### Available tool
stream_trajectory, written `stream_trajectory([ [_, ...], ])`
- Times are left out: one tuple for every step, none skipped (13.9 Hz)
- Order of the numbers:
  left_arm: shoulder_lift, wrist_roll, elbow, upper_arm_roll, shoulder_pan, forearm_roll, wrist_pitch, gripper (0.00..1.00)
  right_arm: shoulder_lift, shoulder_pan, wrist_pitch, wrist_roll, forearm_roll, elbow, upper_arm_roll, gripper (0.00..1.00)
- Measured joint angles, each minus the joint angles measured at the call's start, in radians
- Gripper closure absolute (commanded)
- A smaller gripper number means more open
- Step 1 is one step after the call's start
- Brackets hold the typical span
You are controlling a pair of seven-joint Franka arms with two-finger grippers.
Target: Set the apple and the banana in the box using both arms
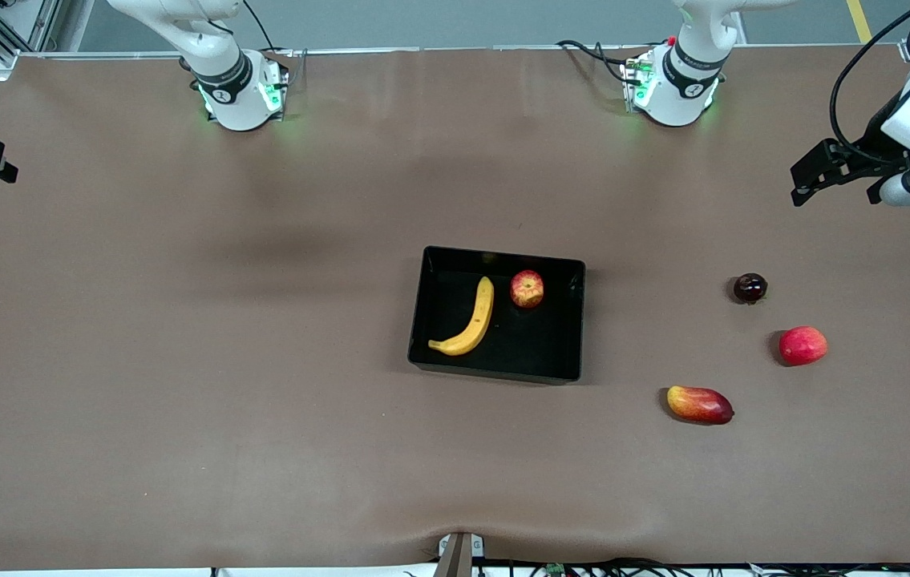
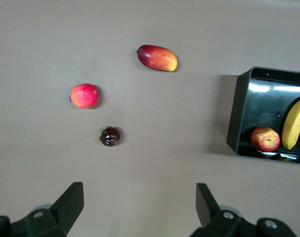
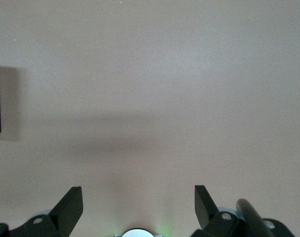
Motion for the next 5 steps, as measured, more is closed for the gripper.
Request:
stream_trajectory([
  [0.000, 0.000, 0.000, 0.000, 0.000, 0.000, 0.000, 0.00, 0.000, 0.000, 0.000, 0.000, 0.000, 0.000, 0.000, 0.00],
  [0.000, 0.000, 0.000, 0.000, 0.000, 0.000, 0.000, 0.00, 0.000, 0.000, 0.000, 0.000, 0.000, 0.000, 0.001, 0.00],
  [0.000, 0.000, 0.001, 0.000, 0.000, 0.000, 0.000, 0.00, 0.000, 0.000, 0.000, 0.000, 0.000, 0.000, 0.001, 0.00],
  [0.000, 0.000, 0.002, 0.000, 0.000, 0.000, 0.000, 0.00, 0.000, 0.000, 0.000, 0.000, 0.000, 0.000, 0.001, 0.00],
  [0.000, 0.000, 0.004, 0.000, 0.000, 0.000, 0.000, 0.00, 0.000, 0.000, 0.000, 0.000, 0.000, 0.000, 0.001, 0.00],
])
